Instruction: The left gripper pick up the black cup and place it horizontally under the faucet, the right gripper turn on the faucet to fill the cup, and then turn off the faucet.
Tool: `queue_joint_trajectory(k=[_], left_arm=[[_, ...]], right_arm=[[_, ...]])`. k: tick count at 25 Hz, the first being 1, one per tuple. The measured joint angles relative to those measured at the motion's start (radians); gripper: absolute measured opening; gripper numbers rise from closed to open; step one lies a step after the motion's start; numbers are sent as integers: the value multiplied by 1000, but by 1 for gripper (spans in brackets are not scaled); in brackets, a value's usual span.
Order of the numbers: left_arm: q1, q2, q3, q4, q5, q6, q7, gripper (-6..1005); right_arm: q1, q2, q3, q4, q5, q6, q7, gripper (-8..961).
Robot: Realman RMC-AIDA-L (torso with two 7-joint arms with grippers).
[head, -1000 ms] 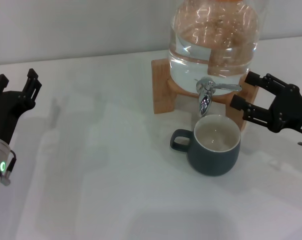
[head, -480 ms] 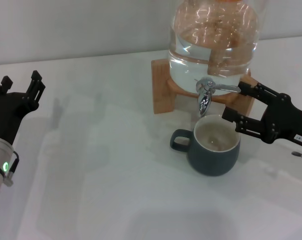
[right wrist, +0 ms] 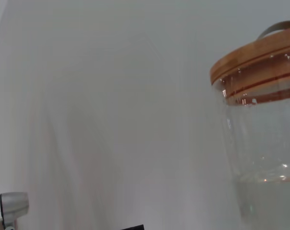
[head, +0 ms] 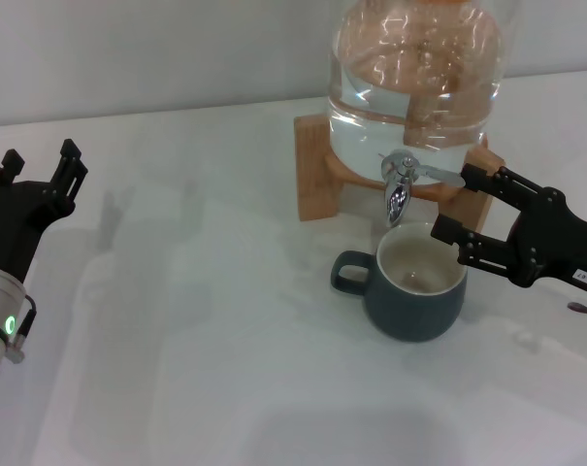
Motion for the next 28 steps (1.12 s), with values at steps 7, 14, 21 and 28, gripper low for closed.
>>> queue_joint_trajectory(k=[7,14,21,28], left_arm=[[0,0,0,0,0,0,0,760],[-1,0,0,3,0,0,0,760],[-1,0,-2,3,0,0,0,760],[-1,0,-2,4,0,1,0,760]], right_arm=[[-3,0,-1,-1,-12,17,-3,830],[-6,0,-2,-2,-13,18,-4,830],[-7,-2,-2,-2,-14,22,-3,830],[-7,-1,-11,-2,-16,31,-3,830]])
